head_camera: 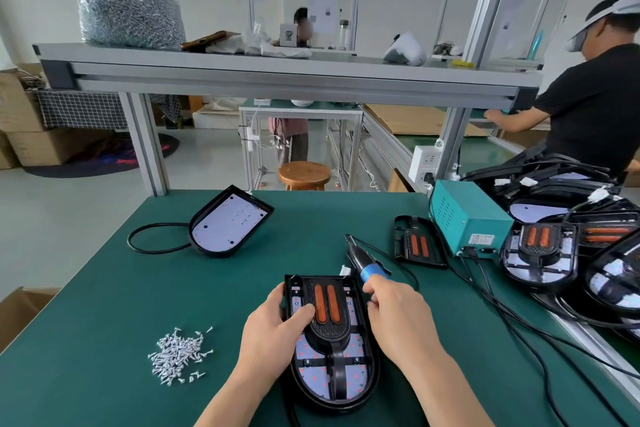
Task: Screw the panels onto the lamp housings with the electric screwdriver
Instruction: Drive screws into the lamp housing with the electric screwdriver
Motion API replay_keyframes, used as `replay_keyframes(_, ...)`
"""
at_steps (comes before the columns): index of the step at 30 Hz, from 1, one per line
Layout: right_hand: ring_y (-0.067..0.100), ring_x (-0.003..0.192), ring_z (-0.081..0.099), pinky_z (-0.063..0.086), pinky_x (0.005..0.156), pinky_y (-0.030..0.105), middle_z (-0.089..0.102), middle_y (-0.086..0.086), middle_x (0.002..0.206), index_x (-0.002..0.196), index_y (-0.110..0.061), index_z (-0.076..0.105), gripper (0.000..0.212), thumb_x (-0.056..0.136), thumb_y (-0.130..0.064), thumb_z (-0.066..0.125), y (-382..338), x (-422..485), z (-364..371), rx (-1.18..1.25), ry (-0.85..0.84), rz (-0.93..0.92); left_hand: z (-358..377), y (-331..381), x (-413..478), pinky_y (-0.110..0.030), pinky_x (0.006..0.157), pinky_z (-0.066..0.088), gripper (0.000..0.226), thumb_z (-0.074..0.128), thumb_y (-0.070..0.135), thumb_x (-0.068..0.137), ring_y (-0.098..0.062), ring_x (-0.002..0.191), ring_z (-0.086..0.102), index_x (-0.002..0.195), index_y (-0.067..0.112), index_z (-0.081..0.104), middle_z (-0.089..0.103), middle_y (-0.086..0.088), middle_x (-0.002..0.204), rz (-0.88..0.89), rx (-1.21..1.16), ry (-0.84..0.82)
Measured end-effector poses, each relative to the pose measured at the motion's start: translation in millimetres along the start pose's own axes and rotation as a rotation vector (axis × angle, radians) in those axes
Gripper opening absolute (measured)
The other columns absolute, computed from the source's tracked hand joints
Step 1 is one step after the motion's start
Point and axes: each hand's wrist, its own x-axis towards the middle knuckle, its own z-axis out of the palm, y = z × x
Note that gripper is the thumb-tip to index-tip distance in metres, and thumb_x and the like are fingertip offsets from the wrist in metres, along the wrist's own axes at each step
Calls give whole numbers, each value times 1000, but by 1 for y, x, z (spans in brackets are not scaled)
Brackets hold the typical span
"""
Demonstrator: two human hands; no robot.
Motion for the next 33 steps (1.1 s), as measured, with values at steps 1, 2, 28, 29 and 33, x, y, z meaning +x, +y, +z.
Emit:
replay_keyframes(1, 23, 90, 62, 48, 73, 33, 67, -2, 103, 118, -23, 59, 24, 98, -12, 49, 0, -3, -3, -44, -38, 13, 0, 0, 0, -31, 84, 55, 35, 59, 48, 72, -8, 86, 70, 106, 42, 64, 76, 17, 90, 1, -2, 1)
replay_keyframes(2, 24, 87, 61, 47, 70, 34, 66, -1, 102, 115, -21, 58, 21, 98, -13, 49, -1, -6, -5, -90, -82, 14, 0, -1, -1, -31, 83, 55, 34, 60, 47, 73, -10, 86, 70, 107, 42, 64, 76, 16, 90, 5, -5, 2)
replay_keyframes(28, 17, 119, 57, 41, 83, 25, 62, -2, 125, 125, -8, 57, 67, 95, -67, 46, -23, 14, 4, 848, -354, 283, -4, -7, 0, -35, 86, 50, 35, 64, 48, 61, -4, 95, 65, 95, 45, 67, 69, 4, 104, 82, -183, 151)
replay_keyframes(29, 14, 117, 59, 43, 80, 23, 64, -6, 123, 121, -12, 60, 59, 92, -63, 56, -24, 13, 8, 865, -346, 264, -6, -9, 2, -37, 85, 51, 34, 65, 44, 62, -9, 94, 68, 96, 45, 66, 72, 5, 103, 78, -215, 157)
replay_keyframes(33, 2, 100, 67, 54, 93, 28, 73, -13, 105, 102, -26, 67, 28, 84, -47, 73, -27, 10, 20, 913, -308, 228, -8, -18, 8, -34, 79, 50, 30, 65, 31, 70, -11, 92, 69, 99, 38, 64, 74, 9, 100, 84, -299, 177)
